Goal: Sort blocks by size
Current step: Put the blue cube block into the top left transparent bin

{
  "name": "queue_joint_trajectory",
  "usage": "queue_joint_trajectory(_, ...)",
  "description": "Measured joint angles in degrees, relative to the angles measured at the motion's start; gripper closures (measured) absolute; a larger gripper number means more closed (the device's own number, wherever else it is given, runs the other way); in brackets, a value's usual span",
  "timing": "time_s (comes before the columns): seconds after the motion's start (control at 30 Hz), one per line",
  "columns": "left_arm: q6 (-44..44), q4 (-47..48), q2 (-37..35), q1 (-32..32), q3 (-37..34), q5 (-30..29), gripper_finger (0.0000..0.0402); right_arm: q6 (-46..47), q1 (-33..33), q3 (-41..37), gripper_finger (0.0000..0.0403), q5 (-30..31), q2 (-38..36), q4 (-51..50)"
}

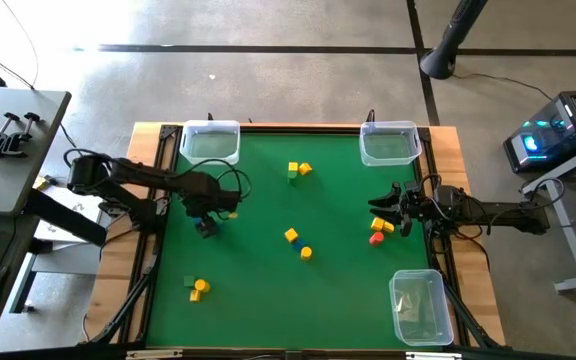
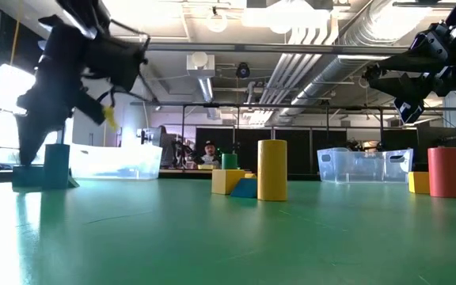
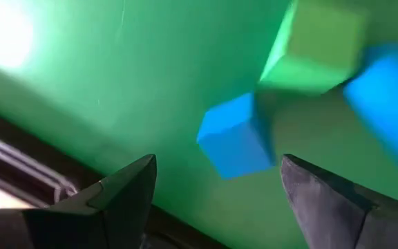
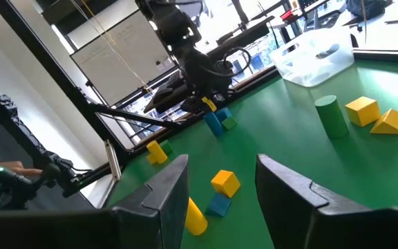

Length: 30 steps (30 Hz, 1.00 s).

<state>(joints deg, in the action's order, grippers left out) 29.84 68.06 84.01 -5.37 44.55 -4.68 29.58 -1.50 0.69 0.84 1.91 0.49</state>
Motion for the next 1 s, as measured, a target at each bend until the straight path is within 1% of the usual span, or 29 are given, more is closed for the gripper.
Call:
queue_joint_trajectory(0.1, 2.51, -2.24, 0.0, -0.66, -3.28, -0.03, 0.0109, 0.0, -0.01, 0.0, 0.0247, 0.0, 0.0, 0.0)
queue_joint_trajectory(0.2, 3.2, -5.94, -0.31, -0.78, -5.43, 0.93, 0.0115, 0.0, -0.01, 0.0, 0.0247, 0.0, -0.02, -0.01)
queue_joint_trajectory(0.4, 3.11, -8.47, -1.47, -1.17, -5.77, 0.86, 0.0124, 0.0, 0.0, 0.0, 0.0247, 0.0, -0.02, -0.02)
queue_joint_trajectory(0.57, 3.76, -8.7, -3.5, -2.58, -5.97, -0.81, 0.0131, 0.0, -0.02, 0.0, 0.0247, 0.0, -0.02, 0.0)
queue_joint_trajectory(0.73, 3.13, -9.76, -3.72, -3.85, -6.19, -0.64, 0.0157, 0.0, 0.0, 0.0, 0.0247, 0.02, -0.02, -0.02)
queue_joint_trajectory(0.9, 3.21, -13.95, -3.73, -4.15, -8.51, 2.19, 0.0184, 0.0, -0.02, 0.0, 0.0247, 0.01, -0.02, -0.02)
queue_joint_trajectory(1.0, 4.11, -14.34, -3.91, -4.17, -9.06, 2.85, 0.0197, 0.0, -0.02, 0.0, 0.0247, 0.0, -0.02, 0.0)
